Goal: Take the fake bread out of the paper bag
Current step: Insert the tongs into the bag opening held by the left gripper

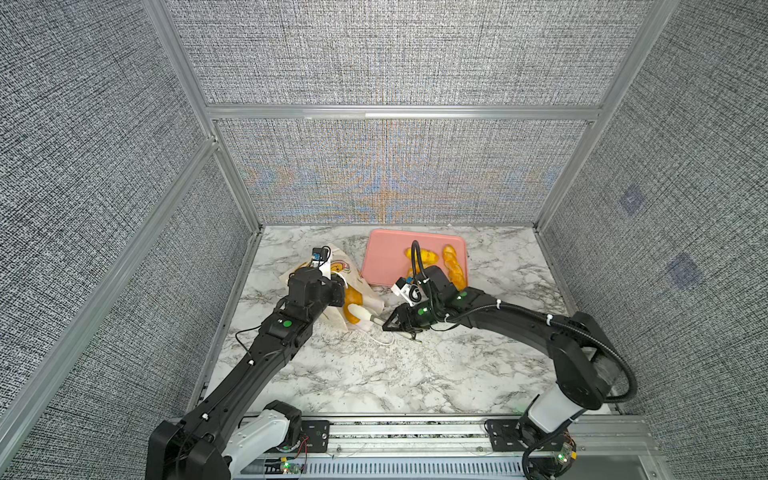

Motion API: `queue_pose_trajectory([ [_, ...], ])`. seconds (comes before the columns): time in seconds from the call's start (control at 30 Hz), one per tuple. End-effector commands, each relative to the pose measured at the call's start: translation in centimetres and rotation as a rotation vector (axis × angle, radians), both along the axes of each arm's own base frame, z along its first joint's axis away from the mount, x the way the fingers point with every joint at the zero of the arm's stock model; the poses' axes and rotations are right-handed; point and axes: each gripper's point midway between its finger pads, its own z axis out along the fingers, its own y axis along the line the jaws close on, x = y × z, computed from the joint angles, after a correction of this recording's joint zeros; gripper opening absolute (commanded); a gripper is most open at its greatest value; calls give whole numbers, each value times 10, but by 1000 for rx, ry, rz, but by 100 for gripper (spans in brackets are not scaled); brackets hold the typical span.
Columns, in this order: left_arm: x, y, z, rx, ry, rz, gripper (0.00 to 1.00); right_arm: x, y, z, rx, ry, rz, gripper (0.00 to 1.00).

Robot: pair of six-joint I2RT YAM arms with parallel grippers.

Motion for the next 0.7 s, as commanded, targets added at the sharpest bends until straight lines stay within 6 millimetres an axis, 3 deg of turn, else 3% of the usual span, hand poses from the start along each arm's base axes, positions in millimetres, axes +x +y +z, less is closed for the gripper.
queue_pose_trajectory([
  [0.0, -1, -2, 2, -6, 4, -8, 0, 12, 1, -2, -33, -39, -20, 41],
  [0.43, -1, -4, -1, -22, 11, -13, 0, 26, -1, -24, -143, -40, -34, 41],
  [0.67, -3, -3, -1, -17, 10, -14, 0, 32, -5, -25, -189, -55, -49, 42],
])
